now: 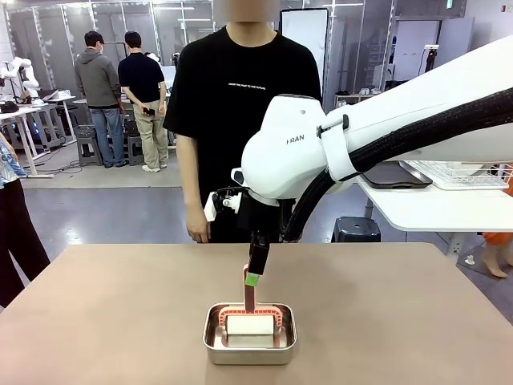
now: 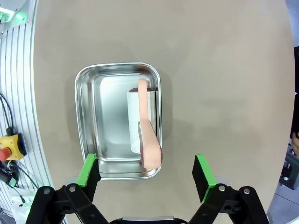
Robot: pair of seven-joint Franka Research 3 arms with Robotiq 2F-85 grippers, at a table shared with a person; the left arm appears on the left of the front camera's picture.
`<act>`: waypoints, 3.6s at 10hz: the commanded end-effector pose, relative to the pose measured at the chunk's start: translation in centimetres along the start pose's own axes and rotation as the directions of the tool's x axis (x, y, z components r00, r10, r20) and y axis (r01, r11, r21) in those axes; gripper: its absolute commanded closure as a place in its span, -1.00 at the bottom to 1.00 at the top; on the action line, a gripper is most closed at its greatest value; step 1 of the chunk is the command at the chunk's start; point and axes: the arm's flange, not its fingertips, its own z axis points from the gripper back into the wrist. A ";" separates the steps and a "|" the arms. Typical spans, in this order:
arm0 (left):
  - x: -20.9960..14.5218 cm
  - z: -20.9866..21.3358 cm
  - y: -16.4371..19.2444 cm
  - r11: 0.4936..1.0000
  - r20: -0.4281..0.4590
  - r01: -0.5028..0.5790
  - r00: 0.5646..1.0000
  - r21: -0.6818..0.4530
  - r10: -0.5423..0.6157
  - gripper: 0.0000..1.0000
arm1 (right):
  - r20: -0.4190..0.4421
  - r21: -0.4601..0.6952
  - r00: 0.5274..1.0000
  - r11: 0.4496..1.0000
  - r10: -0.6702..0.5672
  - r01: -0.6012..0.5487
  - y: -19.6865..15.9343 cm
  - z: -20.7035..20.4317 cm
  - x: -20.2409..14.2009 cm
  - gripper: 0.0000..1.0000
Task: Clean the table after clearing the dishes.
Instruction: Place the Lint Roller back on top of the Airtight Container.
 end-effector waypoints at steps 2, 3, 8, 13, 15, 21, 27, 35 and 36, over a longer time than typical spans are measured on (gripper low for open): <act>-0.1 0.3 -0.4 1.000 0.001 -0.013 1.000 0.009 0.013 -1.00 | 0.005 -0.009 1.000 1.000 0.003 -0.003 0.1 -0.1 -0.1 -1.00; -0.1 0.3 -0.4 1.000 0.001 -0.013 1.000 0.009 0.013 -1.00 | 0.005 -0.009 1.000 1.000 0.003 -0.003 0.1 -0.1 -0.1 -1.00; -0.1 0.3 -0.4 1.000 0.001 -0.013 1.000 0.009 0.013 -1.00 | 0.005 -0.009 1.000 1.000 0.003 -0.003 0.1 -0.1 -0.1 -1.00; -0.1 0.3 -0.4 1.000 0.001 -0.013 1.000 0.009 0.013 -1.00 | 0.005 -0.009 1.000 1.000 0.003 -0.003 0.1 -0.1 -0.1 -1.00; -0.1 0.3 -0.4 1.000 0.001 -0.013 1.000 0.009 0.013 -1.00 | 0.005 -0.009 1.000 1.000 0.003 -0.003 0.1 -0.1 -0.1 -1.00; -0.1 0.3 -0.4 1.000 0.001 -0.013 1.000 0.009 0.013 -1.00 | 0.005 -0.009 1.000 1.000 0.003 -0.003 0.1 -0.1 -0.1 -1.00; -0.1 0.3 -0.4 1.000 0.001 -0.013 1.000 0.009 0.013 -1.00 | 0.005 -0.009 1.000 1.000 0.003 -0.003 0.1 -0.1 -0.1 -1.00; -0.1 0.3 -0.4 1.000 0.001 -0.013 1.000 0.009 0.013 -1.00 | 0.005 -0.009 1.000 1.000 0.003 -0.003 0.1 -0.1 -0.1 -1.00; -0.1 0.3 -0.4 1.000 0.001 -0.013 1.000 0.009 0.013 -1.00 | 0.005 -0.009 1.000 1.000 0.003 -0.003 0.1 -0.1 -0.1 -1.00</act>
